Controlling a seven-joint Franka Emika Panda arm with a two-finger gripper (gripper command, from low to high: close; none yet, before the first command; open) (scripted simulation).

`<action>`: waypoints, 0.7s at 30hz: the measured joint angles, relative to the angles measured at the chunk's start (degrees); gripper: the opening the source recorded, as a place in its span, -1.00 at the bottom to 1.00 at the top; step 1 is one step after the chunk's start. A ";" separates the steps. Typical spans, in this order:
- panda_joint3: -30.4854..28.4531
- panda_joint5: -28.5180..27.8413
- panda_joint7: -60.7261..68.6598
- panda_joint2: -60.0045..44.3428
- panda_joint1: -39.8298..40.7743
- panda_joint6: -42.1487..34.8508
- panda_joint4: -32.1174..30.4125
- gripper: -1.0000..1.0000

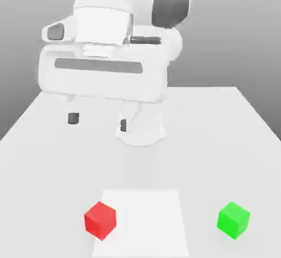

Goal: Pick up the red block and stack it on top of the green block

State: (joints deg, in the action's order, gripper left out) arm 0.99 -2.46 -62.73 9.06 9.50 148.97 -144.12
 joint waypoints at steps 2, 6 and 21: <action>-0.43 0.15 -1.60 -4.14 0.64 1.96 -1.40 0.00; -1.04 1.49 -4.06 -12.41 1.97 5.87 -4.20 0.00; -0.95 2.46 -4.92 -25.76 2.36 15.90 -3.98 -1.00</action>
State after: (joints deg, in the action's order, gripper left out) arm 0.04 0.00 -67.65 -16.70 11.86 164.88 -148.10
